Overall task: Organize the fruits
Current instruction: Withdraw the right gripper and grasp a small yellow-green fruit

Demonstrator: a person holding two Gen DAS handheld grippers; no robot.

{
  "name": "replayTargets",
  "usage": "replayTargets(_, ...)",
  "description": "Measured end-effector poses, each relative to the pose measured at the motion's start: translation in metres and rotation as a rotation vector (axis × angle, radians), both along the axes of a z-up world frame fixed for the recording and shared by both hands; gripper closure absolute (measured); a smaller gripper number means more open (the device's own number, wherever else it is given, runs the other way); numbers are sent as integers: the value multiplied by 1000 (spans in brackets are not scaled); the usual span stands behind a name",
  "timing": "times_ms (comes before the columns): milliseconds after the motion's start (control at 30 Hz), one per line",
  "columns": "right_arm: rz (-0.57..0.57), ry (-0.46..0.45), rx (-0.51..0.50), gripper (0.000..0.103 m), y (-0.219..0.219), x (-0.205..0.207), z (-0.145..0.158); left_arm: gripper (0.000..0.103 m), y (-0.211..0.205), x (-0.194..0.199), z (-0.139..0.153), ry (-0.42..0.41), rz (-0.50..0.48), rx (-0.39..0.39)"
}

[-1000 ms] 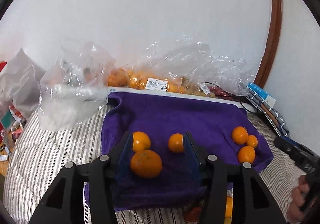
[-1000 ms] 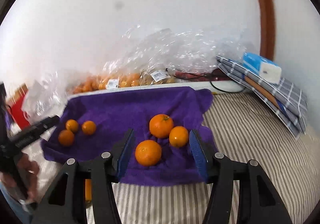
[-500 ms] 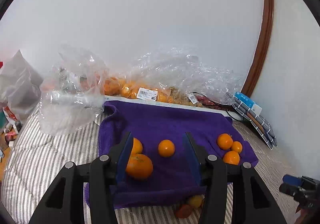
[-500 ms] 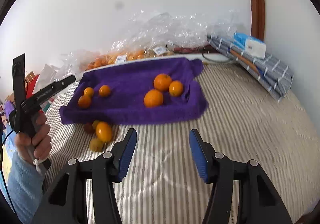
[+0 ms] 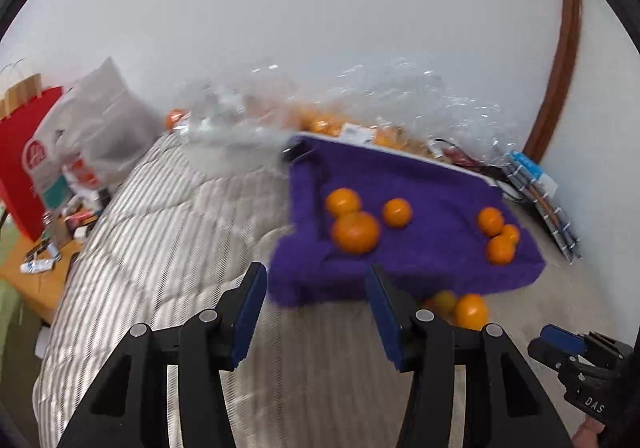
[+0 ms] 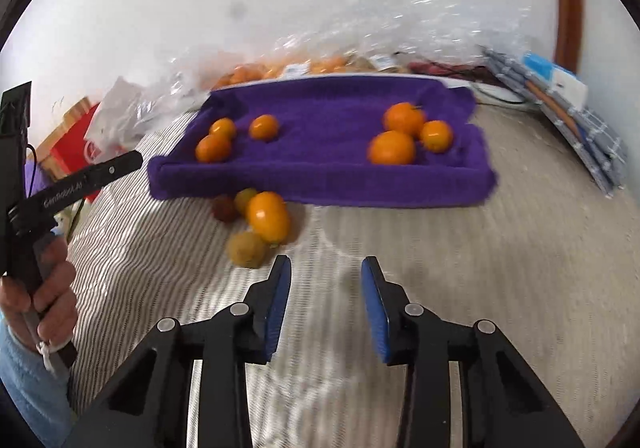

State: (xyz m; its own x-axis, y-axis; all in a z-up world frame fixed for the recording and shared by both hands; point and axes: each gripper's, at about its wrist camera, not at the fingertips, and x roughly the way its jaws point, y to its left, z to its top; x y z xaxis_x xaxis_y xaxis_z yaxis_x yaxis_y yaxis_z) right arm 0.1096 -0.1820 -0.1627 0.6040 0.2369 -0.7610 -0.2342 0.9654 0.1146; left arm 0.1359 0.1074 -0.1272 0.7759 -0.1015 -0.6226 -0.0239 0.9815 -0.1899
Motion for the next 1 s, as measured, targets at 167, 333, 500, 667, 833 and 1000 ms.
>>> replayTargets(167, 48, 30, 6, 65, 29, 11, -14, 54, 23, -4, -16, -1, 34, -72)
replayTargets(333, 70, 50, -1, 65, 49, 23, -20, 54, 38, -1, -18, -1, 96, -114)
replayTargets(500, 68, 50, -15, 66, 64, 31, -23, 54, 50, 0, -23, 19, 99, -200)
replayTargets(667, 82, 55, -12, 75, 69, 30, -28, 54, 38, 0, -24, 24, 80, -135)
replayTargets(833, 86, 26, 1, 75, 55, 18, -22, 54, 21, -3, -23, 11, 12, -82)
replayTargets(1000, 44, -26, -25, 75, 21, 0, -15, 54, -5, -7, -21, 14, -112, -30)
